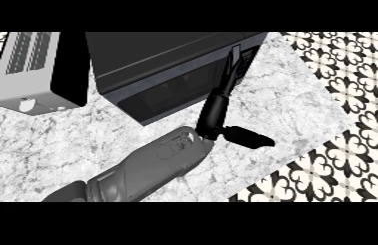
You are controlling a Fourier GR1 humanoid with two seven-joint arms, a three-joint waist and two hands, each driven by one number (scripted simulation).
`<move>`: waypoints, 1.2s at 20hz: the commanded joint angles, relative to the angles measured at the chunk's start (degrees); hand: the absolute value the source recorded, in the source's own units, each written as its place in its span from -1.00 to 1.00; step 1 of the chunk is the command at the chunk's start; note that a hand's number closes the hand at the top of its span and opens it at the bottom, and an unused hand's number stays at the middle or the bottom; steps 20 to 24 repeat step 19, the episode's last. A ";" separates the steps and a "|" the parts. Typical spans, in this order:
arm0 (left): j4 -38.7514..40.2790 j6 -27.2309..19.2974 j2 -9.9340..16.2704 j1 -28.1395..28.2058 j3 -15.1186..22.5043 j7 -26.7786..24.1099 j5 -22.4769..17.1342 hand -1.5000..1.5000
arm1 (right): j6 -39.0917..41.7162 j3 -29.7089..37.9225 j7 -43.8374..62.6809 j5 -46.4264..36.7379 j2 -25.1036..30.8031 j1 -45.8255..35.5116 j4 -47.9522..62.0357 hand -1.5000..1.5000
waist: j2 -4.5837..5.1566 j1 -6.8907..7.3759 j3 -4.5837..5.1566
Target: Pick up the milk, place it into the microwave and close the microwave
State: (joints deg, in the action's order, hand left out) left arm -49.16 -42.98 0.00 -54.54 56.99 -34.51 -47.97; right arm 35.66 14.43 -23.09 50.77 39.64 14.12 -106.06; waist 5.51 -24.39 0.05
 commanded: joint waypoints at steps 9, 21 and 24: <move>9.97 -1.79 0.27 -4.86 3.37 4.39 0.22 -1.00 | -0.23 0.71 1.14 2.26 1.38 -0.56 0.22 -1.00 | -0.51 1.25 -0.77; 16.64 -6.63 0.89 -8.42 5.29 8.00 3.40 -1.00 | -0.64 2.36 1.67 3.40 2.23 0.59 0.37 -1.00 | -0.86 4.27 -0.78; 16.64 -6.63 0.89 -8.42 5.29 8.00 3.40 -1.00 | -0.64 2.36 1.67 3.40 2.23 0.59 0.37 -1.00 | -0.86 4.27 -0.78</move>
